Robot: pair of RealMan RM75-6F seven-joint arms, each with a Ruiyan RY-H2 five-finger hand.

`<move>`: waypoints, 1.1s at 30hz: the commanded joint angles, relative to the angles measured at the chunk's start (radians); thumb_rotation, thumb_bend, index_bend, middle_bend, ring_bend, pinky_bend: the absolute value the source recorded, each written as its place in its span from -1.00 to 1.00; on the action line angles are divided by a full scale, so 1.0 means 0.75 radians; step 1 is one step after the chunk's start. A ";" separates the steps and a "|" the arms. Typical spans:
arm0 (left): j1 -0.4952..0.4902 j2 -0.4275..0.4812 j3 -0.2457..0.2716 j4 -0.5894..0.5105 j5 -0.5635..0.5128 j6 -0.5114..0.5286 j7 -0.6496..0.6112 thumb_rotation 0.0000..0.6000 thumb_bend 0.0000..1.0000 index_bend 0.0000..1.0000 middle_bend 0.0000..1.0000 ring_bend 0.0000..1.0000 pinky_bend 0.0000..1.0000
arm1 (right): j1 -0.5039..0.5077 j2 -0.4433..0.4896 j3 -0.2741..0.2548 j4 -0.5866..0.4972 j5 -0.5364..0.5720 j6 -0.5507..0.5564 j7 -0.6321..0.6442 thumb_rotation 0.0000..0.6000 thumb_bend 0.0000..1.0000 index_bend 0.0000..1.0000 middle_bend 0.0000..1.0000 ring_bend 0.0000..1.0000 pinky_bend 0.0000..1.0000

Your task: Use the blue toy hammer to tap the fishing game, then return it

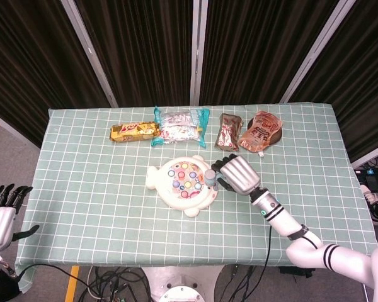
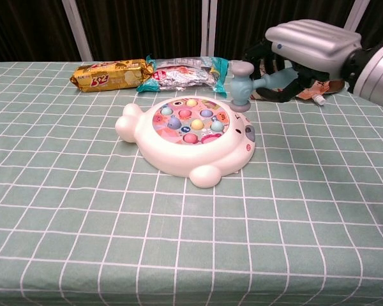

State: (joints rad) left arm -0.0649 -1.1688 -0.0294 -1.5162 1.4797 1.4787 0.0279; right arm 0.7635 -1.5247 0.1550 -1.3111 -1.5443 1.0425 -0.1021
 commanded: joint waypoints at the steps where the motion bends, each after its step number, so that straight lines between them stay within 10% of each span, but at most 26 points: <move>1: 0.002 -0.004 0.001 0.008 0.002 0.002 -0.008 1.00 -1.00 -0.71 -0.72 -0.91 -0.94 | 0.044 -0.036 0.019 0.012 0.032 -0.056 -0.050 1.00 0.02 0.41 0.23 0.09 0.29; 33: 0.020 -0.033 0.007 0.075 0.001 0.014 -0.078 1.00 -1.00 -0.72 -0.72 -0.91 -0.94 | 0.174 -0.200 0.039 0.114 0.113 -0.141 -0.169 1.00 0.02 0.44 0.23 0.09 0.29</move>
State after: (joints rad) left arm -0.0497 -1.1932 -0.0245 -1.4600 1.4804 1.4892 -0.0304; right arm 0.8881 -1.6666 0.1864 -1.2337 -1.4608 0.9414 -0.2239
